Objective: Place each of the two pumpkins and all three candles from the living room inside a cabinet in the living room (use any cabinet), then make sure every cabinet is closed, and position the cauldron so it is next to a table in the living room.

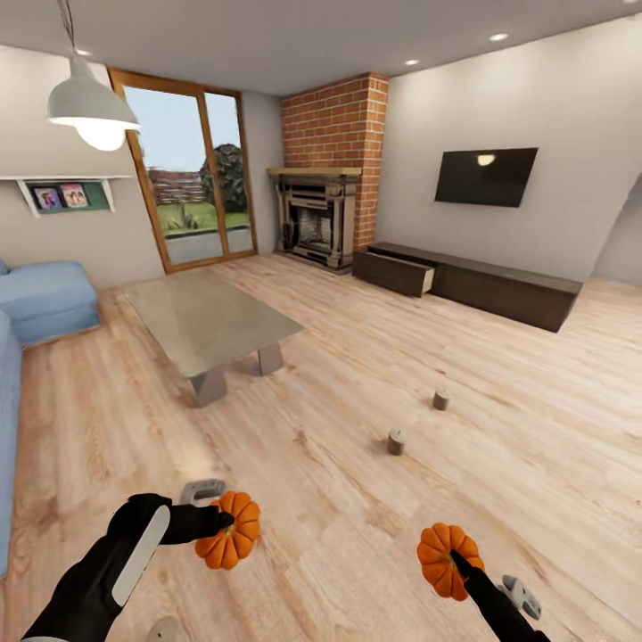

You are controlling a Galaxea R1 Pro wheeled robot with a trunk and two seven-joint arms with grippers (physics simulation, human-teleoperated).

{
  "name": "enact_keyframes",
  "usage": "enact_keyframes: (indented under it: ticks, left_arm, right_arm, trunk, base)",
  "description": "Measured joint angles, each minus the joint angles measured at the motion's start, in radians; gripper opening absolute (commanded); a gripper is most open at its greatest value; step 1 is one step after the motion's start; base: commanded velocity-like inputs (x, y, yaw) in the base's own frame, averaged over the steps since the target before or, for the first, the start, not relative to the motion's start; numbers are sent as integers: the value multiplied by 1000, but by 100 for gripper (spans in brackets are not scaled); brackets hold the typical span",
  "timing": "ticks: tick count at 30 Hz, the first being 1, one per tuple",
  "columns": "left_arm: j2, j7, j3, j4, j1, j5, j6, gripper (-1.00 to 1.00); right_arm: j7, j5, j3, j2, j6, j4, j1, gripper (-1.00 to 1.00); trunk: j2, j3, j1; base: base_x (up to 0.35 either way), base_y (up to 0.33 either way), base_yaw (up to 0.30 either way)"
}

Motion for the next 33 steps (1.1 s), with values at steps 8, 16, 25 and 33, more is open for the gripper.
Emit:
enact_keyframes:
  ticks: [8, 16, 25, 33]
  left_arm:
    - [-1, -4, 0, 2, 0, 4, 1, -100]
    - [-3, -4, 1, 1, 0, 4, 5, -100]
    - [-3, 1, 0, 4, 0, 3, 5, -100]
    - [-4, 3, 0, 9, 0, 6, 4, -100]
  right_arm:
    - [0, -1, 0, -1, 0, 0, 0, -100]
    - [-2, -1, -38, -2, -1, 6, 0, -100]
    - [1, -2, -41, -1, 0, 3, 0, -100]
    - [0, -20, -42, 2, 1, 3, 0, -100]
  trunk:
    - [0, 6, 0]
    - [28, 25, -15]
    - [91, 60, -49]
    - [147, 89, -80]
  base:
    - [169, -183, -270]
    - [11, -11, -270]
    - [0, 0, -270]
    - [0, 0, -103]
